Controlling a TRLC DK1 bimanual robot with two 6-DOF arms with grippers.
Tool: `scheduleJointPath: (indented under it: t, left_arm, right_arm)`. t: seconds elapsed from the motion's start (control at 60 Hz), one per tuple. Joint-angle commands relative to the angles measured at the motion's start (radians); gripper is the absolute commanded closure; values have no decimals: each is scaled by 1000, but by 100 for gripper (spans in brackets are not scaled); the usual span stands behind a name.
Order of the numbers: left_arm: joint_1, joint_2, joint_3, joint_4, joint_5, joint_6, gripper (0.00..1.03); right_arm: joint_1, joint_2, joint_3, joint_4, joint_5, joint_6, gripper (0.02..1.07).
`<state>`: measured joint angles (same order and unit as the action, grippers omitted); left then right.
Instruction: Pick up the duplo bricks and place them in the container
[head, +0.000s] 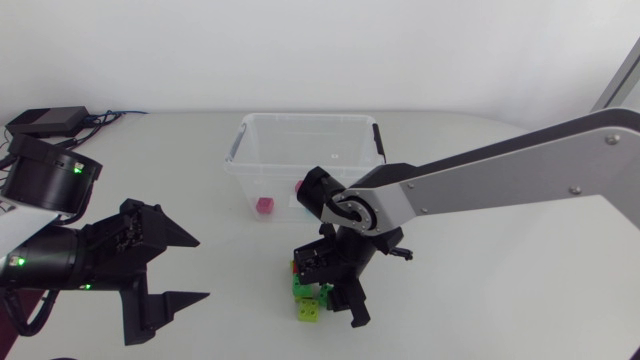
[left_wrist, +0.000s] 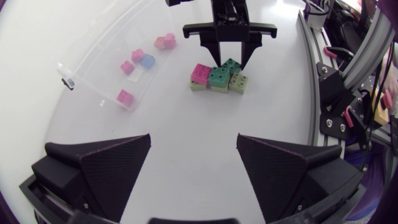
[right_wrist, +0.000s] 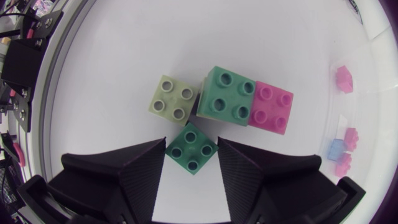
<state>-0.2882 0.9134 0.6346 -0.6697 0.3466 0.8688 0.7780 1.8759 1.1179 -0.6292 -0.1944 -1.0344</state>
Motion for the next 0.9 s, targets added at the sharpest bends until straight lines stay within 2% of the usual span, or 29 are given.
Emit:
scheduleJointPath:
  t: [0.0,0.35,0.433,0.55,0.717,0.883]
  left_arm:
    - [-8,15,-24,15,3,19,7]
    - [-138,212,-23,208,3,-67,7]
    - [-158,266,-24,266,3,-83,7]
    - [-175,309,-27,312,3,-96,7]
    - [-186,317,-49,349,2,-109,7]
    - [-174,346,-52,384,2,-111,7]
  right_arm:
    - [-8,0,-43,-23,-7,-30,82]
    - [-109,-258,-101,-84,-11,7,83]
    - [-167,-339,-43,-112,-33,19,83]
    - [-249,-353,89,-112,-76,62,83]
    - [-312,-291,264,-23,-106,178,82]
    - [-329,-146,393,134,-102,316,82]
